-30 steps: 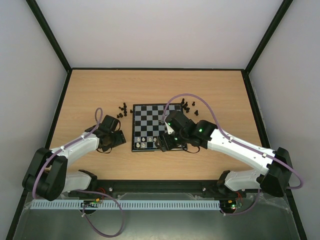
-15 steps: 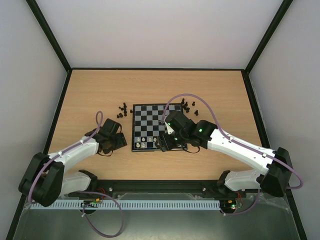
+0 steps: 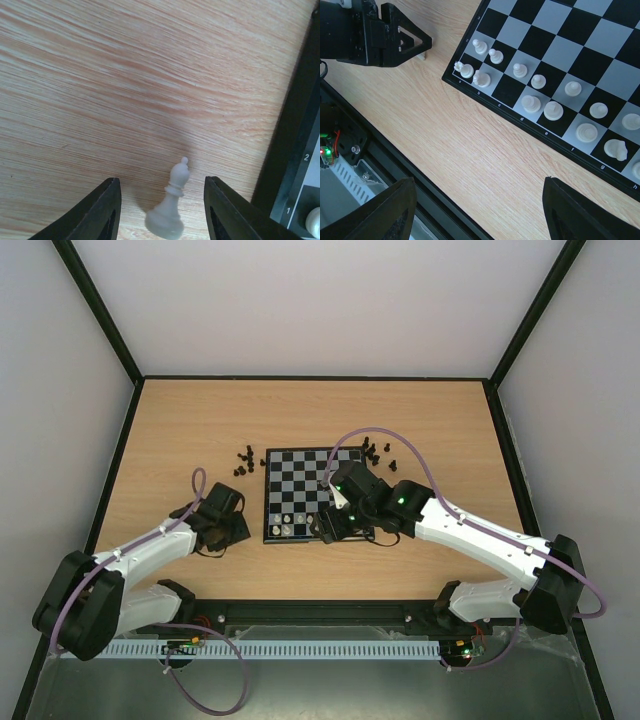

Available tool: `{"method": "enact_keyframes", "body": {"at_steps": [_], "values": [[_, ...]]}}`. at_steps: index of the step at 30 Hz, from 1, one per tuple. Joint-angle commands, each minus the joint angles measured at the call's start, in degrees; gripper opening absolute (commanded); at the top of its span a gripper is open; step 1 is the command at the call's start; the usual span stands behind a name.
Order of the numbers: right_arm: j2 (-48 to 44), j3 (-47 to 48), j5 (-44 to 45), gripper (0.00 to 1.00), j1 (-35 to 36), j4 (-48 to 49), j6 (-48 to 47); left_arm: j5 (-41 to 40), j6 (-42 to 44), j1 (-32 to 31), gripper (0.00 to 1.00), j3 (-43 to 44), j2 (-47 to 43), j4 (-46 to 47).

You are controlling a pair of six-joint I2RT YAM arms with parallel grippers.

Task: Set up the chess pieces on the board
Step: Pick up the chess piece at the center of the board.

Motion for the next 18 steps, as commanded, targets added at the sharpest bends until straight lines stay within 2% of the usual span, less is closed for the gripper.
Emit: {"method": "enact_keyframes", "body": {"at_steps": [1, 18], "values": [[-0.6, -0.1, -0.3, 0.69, -0.3, -1.1, 0.0, -0.1, -0.3, -0.5, 0.48, -0.7, 0.0, -0.9], [-1.1, -0.5, -0.4, 0.69, -0.2, -1.4, 0.5, -2.0, -3.7, -6.3, 0.49, -1.2, 0.5, -1.4]]}}
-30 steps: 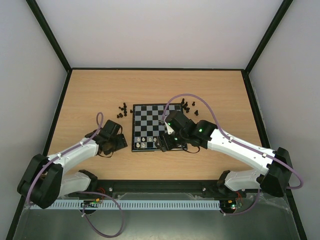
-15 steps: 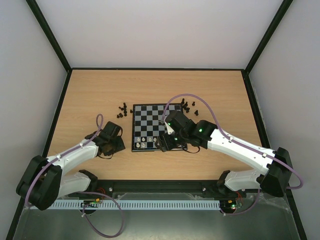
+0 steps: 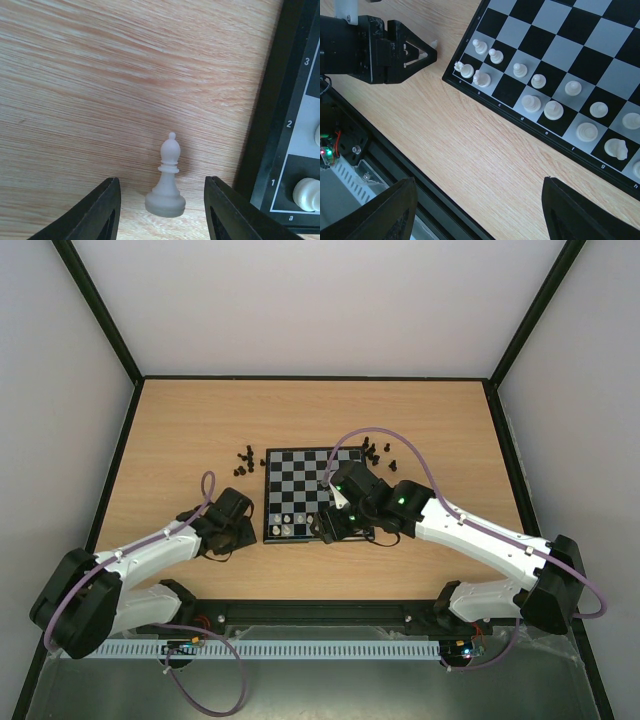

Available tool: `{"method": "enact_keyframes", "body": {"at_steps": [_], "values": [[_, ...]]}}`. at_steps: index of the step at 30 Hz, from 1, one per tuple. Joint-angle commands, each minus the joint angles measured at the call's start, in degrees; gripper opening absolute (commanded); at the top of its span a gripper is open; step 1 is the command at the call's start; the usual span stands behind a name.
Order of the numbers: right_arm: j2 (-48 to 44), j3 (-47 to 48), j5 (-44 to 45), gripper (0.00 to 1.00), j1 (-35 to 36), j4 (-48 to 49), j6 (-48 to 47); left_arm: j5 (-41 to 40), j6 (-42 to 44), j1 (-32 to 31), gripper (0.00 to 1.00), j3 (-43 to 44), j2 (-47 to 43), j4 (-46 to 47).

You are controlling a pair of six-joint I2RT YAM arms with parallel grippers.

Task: Set up the chess pieces on the board
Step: Pick up the chess piece at the center of the board.

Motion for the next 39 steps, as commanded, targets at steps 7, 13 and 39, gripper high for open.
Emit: {"method": "enact_keyframes", "body": {"at_steps": [7, 13, 39], "values": [[-1.1, -0.8, -0.4, 0.68, -0.2, -1.2, 0.3, -1.6, -1.0, -0.6, 0.41, -1.6, 0.9, -1.4], [-1.3, -1.3, -0.1, 0.68, -0.2, -1.0, 0.4, -1.7, -0.5, -0.6, 0.34, -1.7, 1.7, -1.4], [-1.1, 0.5, -1.6, 0.68, -0.2, -3.0, 0.3, -5.0, -0.6, -11.4, 0.16, 9.8, -17.2, -21.8]]}}
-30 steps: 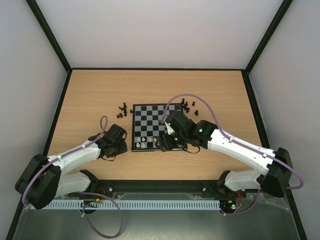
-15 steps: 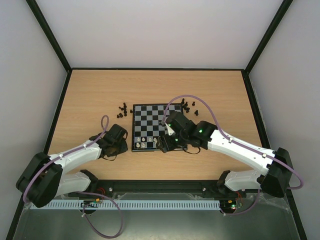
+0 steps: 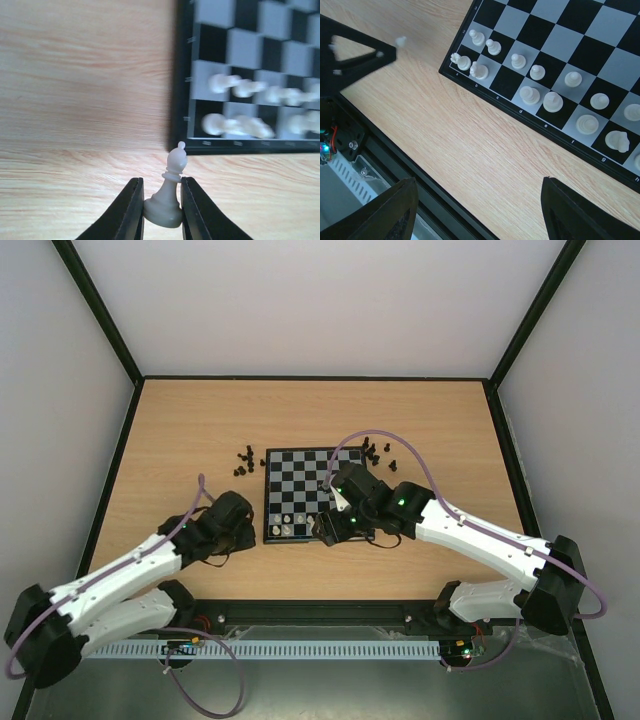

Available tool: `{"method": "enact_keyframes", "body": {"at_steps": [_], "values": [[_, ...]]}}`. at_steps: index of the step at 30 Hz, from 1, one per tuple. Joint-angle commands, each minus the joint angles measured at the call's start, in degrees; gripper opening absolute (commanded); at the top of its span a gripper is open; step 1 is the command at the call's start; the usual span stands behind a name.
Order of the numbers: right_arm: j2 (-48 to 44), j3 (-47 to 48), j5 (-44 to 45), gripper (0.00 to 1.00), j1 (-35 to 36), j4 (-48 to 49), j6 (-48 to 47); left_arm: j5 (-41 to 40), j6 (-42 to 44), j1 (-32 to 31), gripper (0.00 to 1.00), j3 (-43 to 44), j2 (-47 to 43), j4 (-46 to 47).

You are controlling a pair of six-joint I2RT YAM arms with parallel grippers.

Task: Set up the chess pieces on the board
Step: Pick up the chess piece at the center of the board, then place the chess piece on the chessboard.

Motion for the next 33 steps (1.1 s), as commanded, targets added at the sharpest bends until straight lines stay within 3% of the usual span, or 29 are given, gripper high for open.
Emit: {"method": "enact_keyframes", "body": {"at_steps": [1, 9, 16, 21, 26, 33], "values": [[-0.8, 1.7, -1.3, 0.68, -0.2, -3.3, 0.2, -3.4, 0.2, -5.3, 0.16, 6.8, -7.3, -11.1], [-2.8, 3.8, -9.8, 0.68, -0.6, -5.7, -0.2, -7.4, 2.1, -20.0, 0.16, 10.7, -15.8, -12.5], [-5.9, 4.6, -21.9, 0.68, -3.5, -6.8, 1.1, -15.9, 2.7, -35.0, 0.15, 15.6, -10.7, -13.1], [-7.3, 0.5, -38.0, 0.68, -6.9, -2.6, 3.2, -16.5, 3.1, -39.0, 0.14, 16.9, -7.5, -13.2], [-7.1, -4.3, -51.7, 0.64, -9.0, 3.5, 6.4, -22.2, 2.1, -46.6, 0.15, 22.2, -3.7, -14.6], [-6.4, -7.4, -56.4, 0.60, -9.6, 8.4, 8.6, -20.0, 4.7, -50.3, 0.15, 24.6, -1.1, -9.2]]}}
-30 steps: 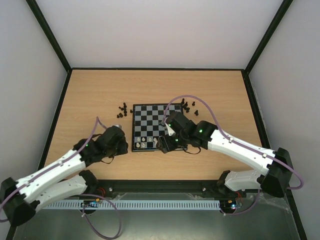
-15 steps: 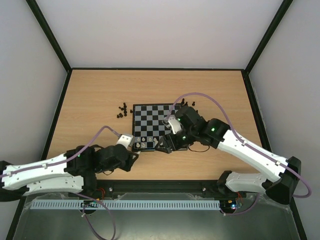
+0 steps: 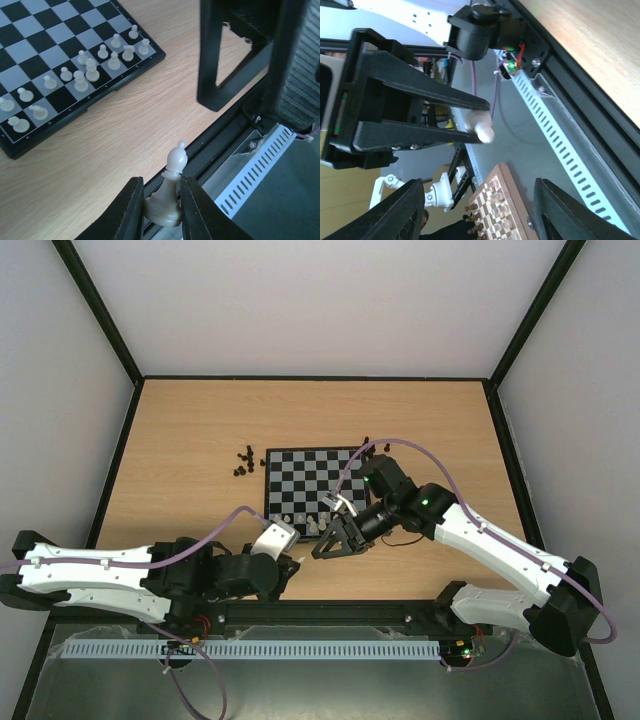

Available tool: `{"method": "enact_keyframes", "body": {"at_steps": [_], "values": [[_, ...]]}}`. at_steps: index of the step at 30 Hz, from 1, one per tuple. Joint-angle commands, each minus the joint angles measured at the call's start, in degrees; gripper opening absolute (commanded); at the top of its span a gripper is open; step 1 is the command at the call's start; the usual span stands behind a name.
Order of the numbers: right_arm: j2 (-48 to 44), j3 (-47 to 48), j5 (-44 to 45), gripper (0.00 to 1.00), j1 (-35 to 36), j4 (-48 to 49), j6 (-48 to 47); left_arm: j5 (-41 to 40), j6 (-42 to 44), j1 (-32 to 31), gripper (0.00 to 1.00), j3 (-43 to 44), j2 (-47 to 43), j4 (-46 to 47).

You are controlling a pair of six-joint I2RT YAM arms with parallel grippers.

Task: Set up the chess pieces on the board
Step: Place the chess piece on the chessboard.

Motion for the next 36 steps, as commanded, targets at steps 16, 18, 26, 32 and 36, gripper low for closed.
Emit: {"method": "enact_keyframes", "body": {"at_steps": [16, 18, 26, 32, 36], "values": [[1.9, -2.9, -7.5, 0.43, -0.4, 6.4, 2.2, 0.8, 2.8, -3.1, 0.15, 1.1, 1.2, 7.4], [2.1, -3.5, -8.1, 0.41, -0.4, 7.6, 2.5, 0.7, 3.0, -3.2, 0.15, 1.0, 1.1, 7.7], [2.6, -3.9, -8.9, 0.34, -0.4, 8.4, 2.5, -0.5, 3.2, -3.2, 0.15, 0.6, 0.7, 7.9], [2.6, -4.4, -9.2, 0.31, -0.4, 8.7, 2.5, -1.5, 2.9, -3.2, 0.16, 0.0, 0.8, 8.2], [2.5, -4.4, -9.6, 0.31, -0.4, 8.7, 2.5, -2.4, 2.5, -3.2, 0.16, -0.3, 0.8, 8.3]]}}
